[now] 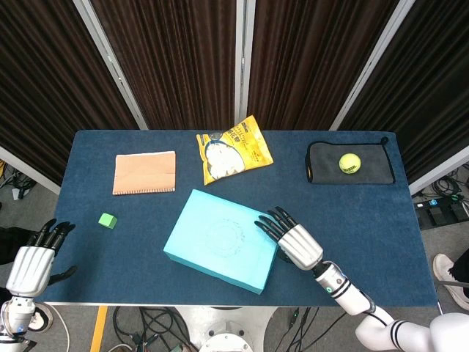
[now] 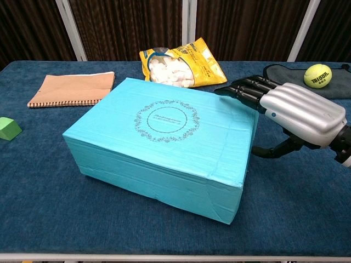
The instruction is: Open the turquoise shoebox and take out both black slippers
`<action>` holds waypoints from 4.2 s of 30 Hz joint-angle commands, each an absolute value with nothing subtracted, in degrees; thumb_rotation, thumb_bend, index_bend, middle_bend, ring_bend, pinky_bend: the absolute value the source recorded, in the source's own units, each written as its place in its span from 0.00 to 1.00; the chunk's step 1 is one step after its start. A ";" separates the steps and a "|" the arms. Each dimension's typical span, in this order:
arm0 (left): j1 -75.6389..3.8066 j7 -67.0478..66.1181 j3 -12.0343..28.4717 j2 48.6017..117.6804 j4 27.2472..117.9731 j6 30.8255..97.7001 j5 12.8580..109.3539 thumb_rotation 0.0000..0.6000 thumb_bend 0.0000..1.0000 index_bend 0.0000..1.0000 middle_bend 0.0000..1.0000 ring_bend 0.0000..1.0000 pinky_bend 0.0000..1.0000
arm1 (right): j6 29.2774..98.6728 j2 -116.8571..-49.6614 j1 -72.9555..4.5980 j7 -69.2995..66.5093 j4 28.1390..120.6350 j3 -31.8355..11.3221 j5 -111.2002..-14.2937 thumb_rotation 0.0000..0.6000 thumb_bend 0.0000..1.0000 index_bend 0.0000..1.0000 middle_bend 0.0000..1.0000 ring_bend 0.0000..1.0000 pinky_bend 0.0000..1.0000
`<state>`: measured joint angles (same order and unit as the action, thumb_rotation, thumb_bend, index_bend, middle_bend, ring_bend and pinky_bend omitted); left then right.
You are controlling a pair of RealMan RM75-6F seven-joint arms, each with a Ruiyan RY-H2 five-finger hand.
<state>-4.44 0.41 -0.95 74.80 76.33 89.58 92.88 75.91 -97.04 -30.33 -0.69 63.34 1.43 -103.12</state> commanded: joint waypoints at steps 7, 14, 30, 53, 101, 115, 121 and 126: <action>-4.48 0.66 -1.04 74.75 76.41 89.44 92.96 1.00 0.01 0.16 0.16 0.08 0.29 | 78.22 -98.37 -30.58 -3.78 60.77 1.64 -103.50 1.00 0.30 0.40 0.38 0.19 0.27; -4.52 1.05 -1.22 74.74 76.44 89.10 92.94 1.00 0.01 0.16 0.16 0.08 0.29 | 80.15 -99.00 -29.85 -8.66 60.70 -0.52 -100.35 1.00 0.31 0.59 0.51 0.33 0.43; -4.68 1.25 -1.20 74.98 76.17 88.40 92.47 1.00 0.01 0.16 0.16 0.08 0.29 | 66.76 -94.37 -31.94 -29.63 74.61 -11.33 -81.17 1.00 0.30 0.64 0.55 0.38 0.49; -4.78 0.82 -1.25 74.63 76.54 88.00 92.28 1.00 0.01 0.16 0.16 0.08 0.29 | 50.40 -88.76 -32.04 -51.83 81.53 -25.23 -61.53 1.00 0.00 0.00 0.00 0.00 0.00; -4.42 4.14 -0.68 73.56 75.94 88.62 91.42 1.00 0.01 0.16 0.16 0.08 0.29 | 51.30 -83.99 -43.03 8.55 97.41 -12.88 -72.07 1.00 0.08 0.21 0.22 0.12 0.23; -4.33 5.43 -0.63 73.58 75.25 88.53 91.20 1.00 0.01 0.16 0.16 0.08 0.29 | 53.39 -84.89 -45.30 22.25 102.22 -11.89 -59.21 1.00 0.08 0.24 0.25 0.15 0.29; -4.27 6.14 -0.65 73.74 74.58 88.42 91.06 1.00 0.01 0.16 0.16 0.08 0.29 | 54.67 -86.48 -45.88 23.68 101.29 -11.53 -57.37 1.00 0.08 0.24 0.26 0.16 0.30; -4.20 6.64 -0.63 73.90 74.05 88.37 90.92 1.00 0.01 0.16 0.16 0.08 0.29 | 54.56 -87.19 -46.66 24.71 100.79 -11.35 -55.33 1.00 0.08 0.26 0.26 0.17 0.30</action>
<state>-4.22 6.58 -0.64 73.88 74.11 88.37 90.95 54.57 -87.00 -46.47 24.50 100.94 -11.40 -55.61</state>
